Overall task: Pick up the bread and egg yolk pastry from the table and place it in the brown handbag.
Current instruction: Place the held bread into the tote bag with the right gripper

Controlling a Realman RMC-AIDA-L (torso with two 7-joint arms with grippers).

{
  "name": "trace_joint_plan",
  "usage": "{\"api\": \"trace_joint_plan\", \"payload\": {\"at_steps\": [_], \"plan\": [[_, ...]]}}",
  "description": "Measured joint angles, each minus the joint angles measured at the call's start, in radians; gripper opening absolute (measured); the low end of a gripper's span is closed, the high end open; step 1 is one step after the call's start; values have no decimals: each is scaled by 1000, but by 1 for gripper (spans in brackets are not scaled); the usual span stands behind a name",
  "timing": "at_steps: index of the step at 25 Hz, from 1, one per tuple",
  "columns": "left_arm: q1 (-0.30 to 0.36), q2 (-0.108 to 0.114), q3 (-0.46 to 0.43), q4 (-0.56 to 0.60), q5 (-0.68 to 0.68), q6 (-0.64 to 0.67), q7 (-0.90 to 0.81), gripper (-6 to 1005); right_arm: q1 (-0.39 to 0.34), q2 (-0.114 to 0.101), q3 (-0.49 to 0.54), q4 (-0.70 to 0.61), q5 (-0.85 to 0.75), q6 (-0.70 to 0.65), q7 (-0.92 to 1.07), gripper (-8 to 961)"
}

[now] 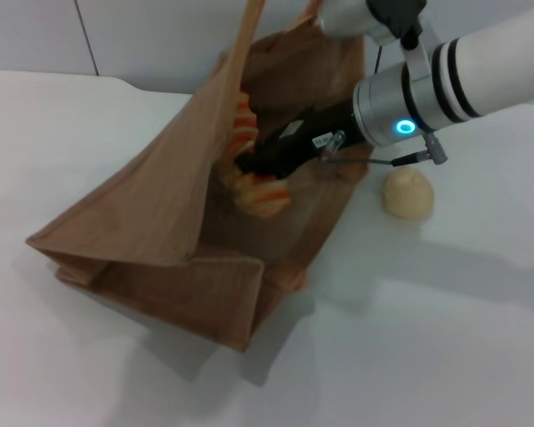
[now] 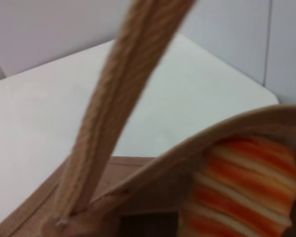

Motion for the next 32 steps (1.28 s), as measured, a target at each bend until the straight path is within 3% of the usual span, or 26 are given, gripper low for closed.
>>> {"api": "trace_joint_plan", "payload": {"at_steps": [6,16,20,27,32], "plan": [[5,0,0,10,0,11,-1,115,3,0,-73,-8,61,16,0,238],[50,1,-12,11,41,21,-1,115,-2,-11,-113,-51,88,49,57,542],[71,2,-21,11,63,25,-1,115,-10,-19,-103,-63,8,38,90,740],[97,3,-42,11,79,27,-1,114,-19,-23,-55,-64,-191,32,168,823],[122,2,-52,12,104,27,-1,114,-72,-31,61,-128,-383,42,242,821]]}}
